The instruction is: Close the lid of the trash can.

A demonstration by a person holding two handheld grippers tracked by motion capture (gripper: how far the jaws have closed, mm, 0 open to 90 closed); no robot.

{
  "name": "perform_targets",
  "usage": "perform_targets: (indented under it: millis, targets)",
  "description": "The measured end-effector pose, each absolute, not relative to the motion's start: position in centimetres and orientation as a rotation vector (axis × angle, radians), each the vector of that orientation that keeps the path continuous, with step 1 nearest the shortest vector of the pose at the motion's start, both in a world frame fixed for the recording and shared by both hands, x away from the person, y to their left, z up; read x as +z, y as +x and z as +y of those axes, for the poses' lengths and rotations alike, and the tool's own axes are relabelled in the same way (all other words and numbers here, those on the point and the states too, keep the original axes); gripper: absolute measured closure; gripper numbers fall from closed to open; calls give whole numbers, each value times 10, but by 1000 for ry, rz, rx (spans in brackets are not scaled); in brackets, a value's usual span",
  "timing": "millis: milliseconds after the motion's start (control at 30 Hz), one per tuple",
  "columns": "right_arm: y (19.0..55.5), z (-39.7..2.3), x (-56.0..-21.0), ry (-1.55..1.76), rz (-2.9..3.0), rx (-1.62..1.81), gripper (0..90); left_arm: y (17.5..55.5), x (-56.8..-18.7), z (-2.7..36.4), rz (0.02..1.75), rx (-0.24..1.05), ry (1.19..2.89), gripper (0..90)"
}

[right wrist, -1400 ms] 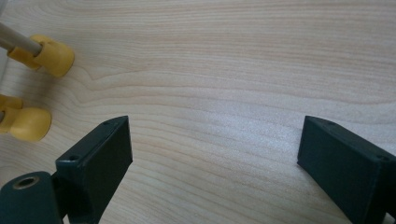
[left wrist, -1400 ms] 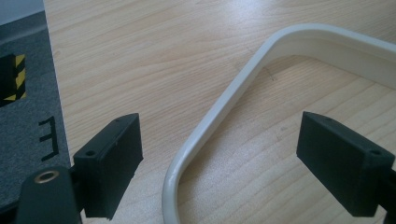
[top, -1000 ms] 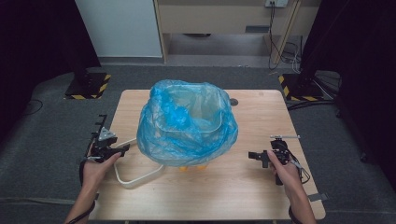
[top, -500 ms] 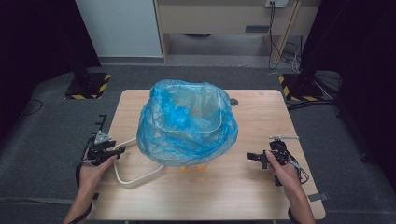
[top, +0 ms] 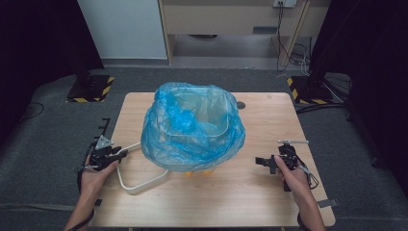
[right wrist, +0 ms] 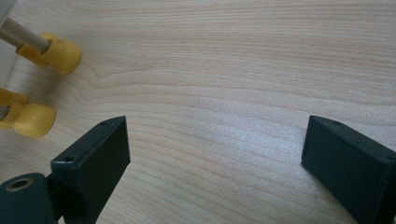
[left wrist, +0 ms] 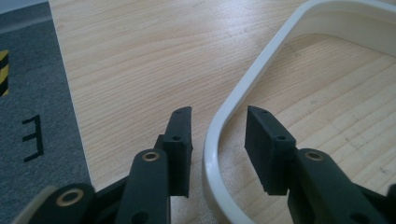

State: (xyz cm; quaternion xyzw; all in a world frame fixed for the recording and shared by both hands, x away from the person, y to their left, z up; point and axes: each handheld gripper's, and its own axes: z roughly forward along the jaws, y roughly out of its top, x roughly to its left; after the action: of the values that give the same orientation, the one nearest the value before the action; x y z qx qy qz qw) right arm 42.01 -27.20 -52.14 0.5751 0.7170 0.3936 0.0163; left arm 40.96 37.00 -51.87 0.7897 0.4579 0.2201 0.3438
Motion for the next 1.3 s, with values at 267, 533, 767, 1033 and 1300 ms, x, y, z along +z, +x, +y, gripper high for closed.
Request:
perform_targets:
  millis: [267, 533, 767, 1033, 1300]
  targets:
    - [421, -272, -521, 1783, 2237, 1219, 76, 414, -521, 370, 1154, 560, 2079, 717]
    - [420, -272, -521, 1789, 2237, 1223, 76, 413, -522, 373, 1133, 565, 2090, 789]
    - [421, -272, -521, 1794, 2237, 1223, 76, 412, -522, 375, 1122, 576, 2075, 793]
    - [421, -273, -521, 1800, 2236, 1228, 76, 411, -514, 378, 1087, 573, 2058, 801]
    - [421, -274, -521, 1799, 2238, 1236, 76, 412, -506, 381, 1047, 571, 2050, 803]
